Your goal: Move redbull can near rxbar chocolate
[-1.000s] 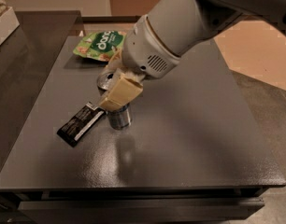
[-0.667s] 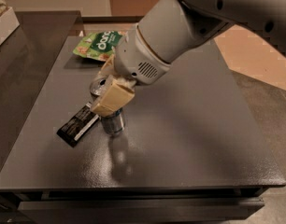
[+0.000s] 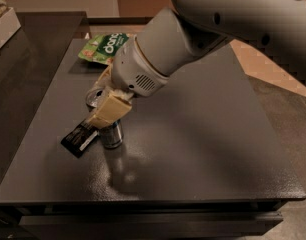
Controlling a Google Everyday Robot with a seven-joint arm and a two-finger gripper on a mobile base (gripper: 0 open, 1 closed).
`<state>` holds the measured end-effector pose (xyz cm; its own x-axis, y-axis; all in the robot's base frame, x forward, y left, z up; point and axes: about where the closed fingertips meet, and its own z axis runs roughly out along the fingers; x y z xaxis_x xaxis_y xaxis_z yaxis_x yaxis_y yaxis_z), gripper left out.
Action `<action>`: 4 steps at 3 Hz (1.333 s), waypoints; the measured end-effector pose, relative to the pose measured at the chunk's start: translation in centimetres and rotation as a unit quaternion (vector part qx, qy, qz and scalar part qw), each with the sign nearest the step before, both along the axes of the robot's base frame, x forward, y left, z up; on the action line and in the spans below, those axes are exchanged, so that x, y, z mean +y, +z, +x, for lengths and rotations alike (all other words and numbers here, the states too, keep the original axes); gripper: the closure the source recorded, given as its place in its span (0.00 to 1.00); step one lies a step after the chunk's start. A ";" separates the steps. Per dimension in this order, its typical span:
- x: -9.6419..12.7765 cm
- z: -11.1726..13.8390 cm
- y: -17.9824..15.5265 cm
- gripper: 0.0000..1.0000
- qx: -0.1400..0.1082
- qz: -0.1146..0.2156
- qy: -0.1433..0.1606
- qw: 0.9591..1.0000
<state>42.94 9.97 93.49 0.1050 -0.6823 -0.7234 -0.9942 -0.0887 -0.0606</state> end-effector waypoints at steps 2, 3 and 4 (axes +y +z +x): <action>0.8 0.4 -1.4 0.36 -0.003 0.004 -0.004 1.000; 0.9 0.2 -1.2 0.13 -0.006 0.003 -0.004 1.000; 1.0 0.1 -1.1 0.00 -0.008 0.003 -0.003 1.000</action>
Offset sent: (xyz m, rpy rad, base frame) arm 0.0089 0.0077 -0.0269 0.0070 -0.0075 -0.0207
